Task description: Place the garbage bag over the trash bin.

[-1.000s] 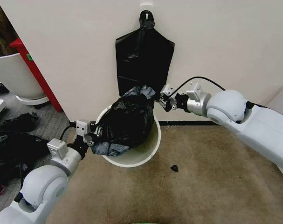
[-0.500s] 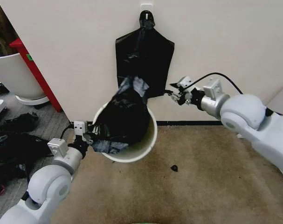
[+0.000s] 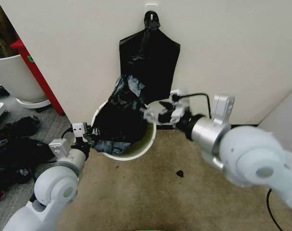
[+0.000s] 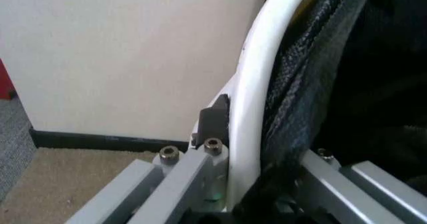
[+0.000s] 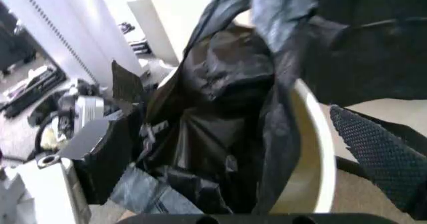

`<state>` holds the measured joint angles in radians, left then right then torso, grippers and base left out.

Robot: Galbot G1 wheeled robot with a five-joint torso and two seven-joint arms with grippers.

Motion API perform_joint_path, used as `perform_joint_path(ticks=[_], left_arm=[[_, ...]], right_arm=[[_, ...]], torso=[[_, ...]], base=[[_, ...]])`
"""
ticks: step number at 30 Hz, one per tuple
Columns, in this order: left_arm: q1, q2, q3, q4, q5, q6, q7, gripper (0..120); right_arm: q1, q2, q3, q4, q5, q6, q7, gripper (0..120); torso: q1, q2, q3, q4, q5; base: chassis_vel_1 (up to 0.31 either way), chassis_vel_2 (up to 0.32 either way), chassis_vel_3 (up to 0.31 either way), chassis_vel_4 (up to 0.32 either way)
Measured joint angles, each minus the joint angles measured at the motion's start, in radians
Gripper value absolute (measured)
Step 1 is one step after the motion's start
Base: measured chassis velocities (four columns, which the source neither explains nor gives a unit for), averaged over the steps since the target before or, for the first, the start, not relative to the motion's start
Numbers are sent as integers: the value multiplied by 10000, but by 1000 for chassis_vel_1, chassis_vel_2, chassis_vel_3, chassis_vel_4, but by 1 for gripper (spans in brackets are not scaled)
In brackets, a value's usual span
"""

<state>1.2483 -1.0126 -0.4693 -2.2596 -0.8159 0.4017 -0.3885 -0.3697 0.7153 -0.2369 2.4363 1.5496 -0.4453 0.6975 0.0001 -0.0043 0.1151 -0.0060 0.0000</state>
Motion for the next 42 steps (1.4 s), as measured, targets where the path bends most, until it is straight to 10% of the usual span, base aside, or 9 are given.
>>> perform_joint_path(ticks=[25, 42], left_arm=[[-47, 18, 40, -193, 210, -15, 263, 1], [170, -19, 39, -300, 573, -70, 607, 1]], right_arm=[[-4, 421, -752, -674, -1282, -414, -67, 64], [182, 407, -872, -998, -1897, -397, -99, 11]], torso=[[0, 0, 0, 0, -1], [0, 0, 0, 0, 1]], base=[[0, 0, 0, 0], [0, 0, 0, 0]])
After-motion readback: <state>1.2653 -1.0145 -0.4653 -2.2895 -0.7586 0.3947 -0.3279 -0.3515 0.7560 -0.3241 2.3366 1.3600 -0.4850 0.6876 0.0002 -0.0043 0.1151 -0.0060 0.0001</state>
